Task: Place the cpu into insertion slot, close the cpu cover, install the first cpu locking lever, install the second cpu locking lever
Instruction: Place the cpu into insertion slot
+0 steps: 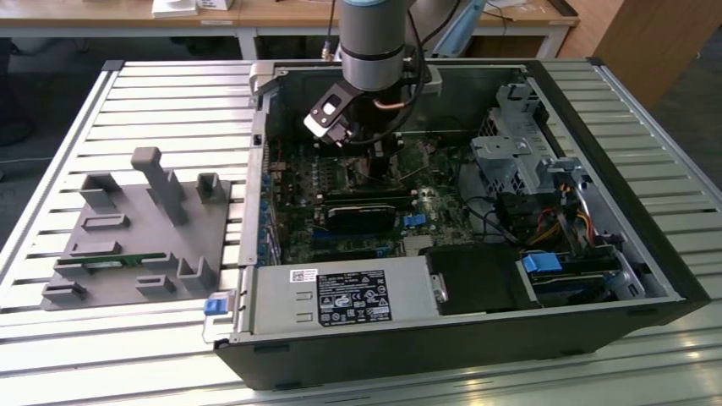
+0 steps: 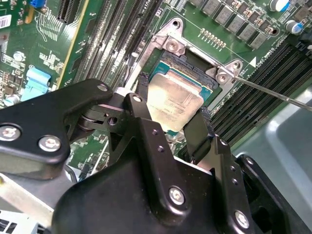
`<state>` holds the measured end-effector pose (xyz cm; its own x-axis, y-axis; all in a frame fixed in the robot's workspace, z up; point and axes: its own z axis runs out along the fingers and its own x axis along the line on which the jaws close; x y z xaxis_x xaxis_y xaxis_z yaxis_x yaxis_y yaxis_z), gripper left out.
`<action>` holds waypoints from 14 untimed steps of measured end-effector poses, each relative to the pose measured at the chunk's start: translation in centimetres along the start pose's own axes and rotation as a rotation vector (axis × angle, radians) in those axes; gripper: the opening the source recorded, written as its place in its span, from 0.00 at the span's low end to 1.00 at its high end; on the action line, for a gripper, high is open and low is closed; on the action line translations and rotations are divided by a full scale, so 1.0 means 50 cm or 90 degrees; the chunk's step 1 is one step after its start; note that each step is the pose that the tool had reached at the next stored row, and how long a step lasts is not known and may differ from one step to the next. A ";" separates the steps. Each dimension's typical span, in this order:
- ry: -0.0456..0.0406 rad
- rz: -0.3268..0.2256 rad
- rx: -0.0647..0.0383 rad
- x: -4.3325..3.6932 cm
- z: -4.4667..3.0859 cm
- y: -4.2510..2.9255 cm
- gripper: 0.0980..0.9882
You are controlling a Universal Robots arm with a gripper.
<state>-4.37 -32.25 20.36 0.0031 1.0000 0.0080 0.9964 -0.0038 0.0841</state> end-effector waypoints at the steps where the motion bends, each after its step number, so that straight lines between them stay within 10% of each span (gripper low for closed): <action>1: 0.0000 0.000 0.000 0.001 0.001 0.000 0.50; 14: -0.0006 0.003 0.000 0.001 0.010 -0.001 0.50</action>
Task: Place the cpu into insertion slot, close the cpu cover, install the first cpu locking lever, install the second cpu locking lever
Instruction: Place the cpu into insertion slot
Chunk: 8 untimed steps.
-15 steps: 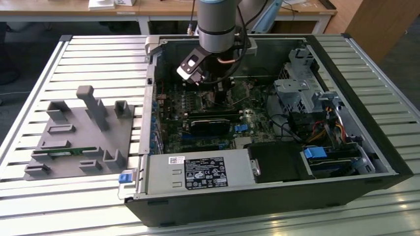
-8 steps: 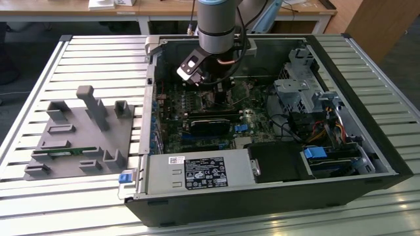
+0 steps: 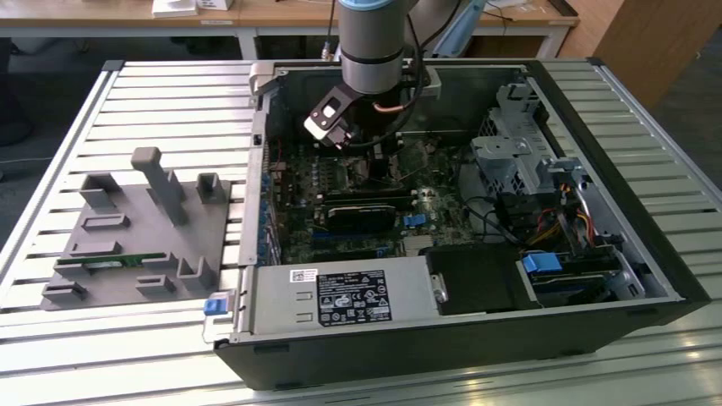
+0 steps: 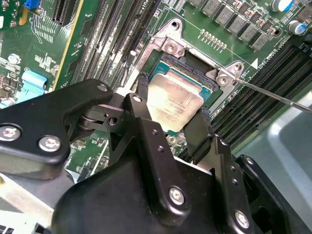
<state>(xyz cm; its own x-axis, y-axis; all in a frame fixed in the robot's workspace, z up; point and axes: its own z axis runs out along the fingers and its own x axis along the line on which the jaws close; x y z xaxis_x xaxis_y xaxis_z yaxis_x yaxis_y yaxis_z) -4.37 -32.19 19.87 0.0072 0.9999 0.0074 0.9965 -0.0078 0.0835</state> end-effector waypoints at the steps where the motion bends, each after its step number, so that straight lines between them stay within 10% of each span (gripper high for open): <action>1: -0.0003 0.000 0.000 0.000 0.001 0.000 0.50; 8: -0.0005 0.000 0.000 0.000 0.002 -0.001 0.50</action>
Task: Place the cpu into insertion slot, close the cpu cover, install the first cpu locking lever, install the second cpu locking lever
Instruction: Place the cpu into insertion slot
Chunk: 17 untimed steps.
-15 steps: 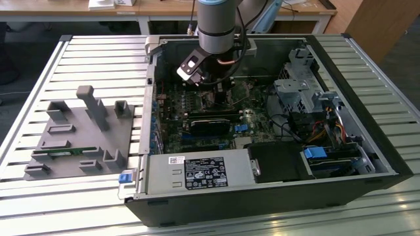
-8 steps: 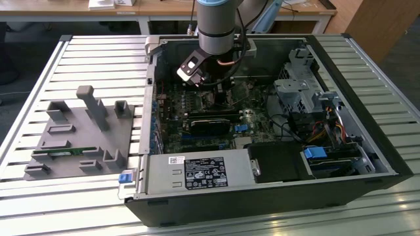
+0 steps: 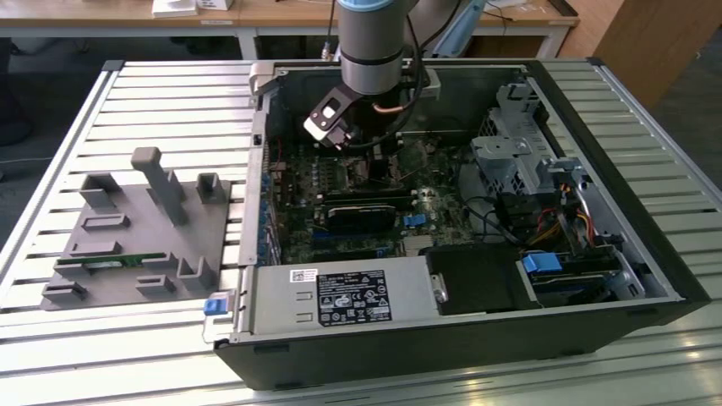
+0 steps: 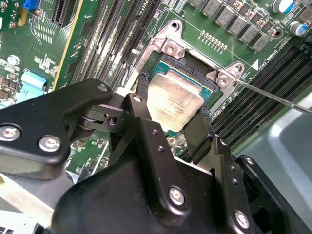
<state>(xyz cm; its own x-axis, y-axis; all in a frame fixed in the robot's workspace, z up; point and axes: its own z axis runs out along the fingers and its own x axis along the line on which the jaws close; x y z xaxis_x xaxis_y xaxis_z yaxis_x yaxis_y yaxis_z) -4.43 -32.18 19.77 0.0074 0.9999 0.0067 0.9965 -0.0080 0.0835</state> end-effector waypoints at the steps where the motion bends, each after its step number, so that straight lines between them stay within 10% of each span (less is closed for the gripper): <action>1: 0.0000 0.000 0.000 0.000 0.000 0.000 0.50; 17: -0.0024 0.000 0.000 0.009 0.004 -0.001 0.50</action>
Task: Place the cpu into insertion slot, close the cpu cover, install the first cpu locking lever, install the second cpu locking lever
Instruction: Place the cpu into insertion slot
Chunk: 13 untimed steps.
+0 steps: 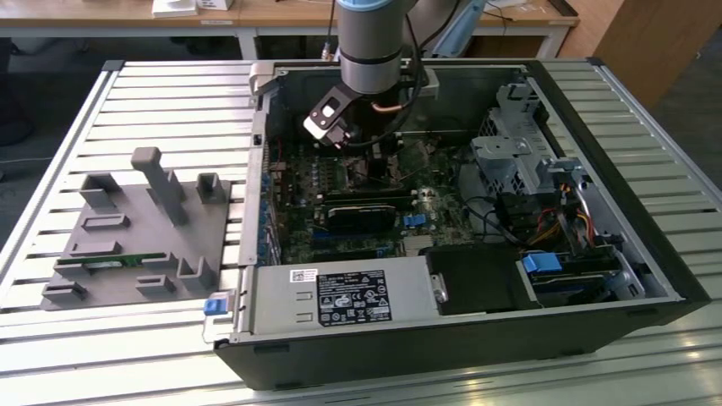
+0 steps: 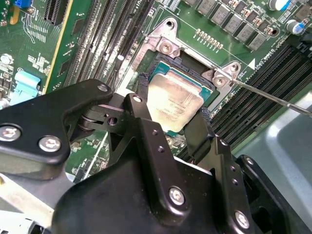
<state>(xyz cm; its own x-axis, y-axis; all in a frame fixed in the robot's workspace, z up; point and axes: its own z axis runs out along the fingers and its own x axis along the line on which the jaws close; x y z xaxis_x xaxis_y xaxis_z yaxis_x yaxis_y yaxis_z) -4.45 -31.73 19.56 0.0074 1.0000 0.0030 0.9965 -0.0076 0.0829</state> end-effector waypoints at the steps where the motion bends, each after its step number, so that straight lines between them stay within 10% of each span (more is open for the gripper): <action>1: -0.0003 0.000 0.000 0.000 0.001 0.000 0.50; 13: -0.0013 0.002 0.000 0.001 0.005 -0.002 0.50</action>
<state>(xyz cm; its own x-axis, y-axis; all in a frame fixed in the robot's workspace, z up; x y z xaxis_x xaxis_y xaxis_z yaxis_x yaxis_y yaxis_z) -4.55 -31.67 19.29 0.0111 0.9999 0.0012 0.9965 -0.0111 0.0826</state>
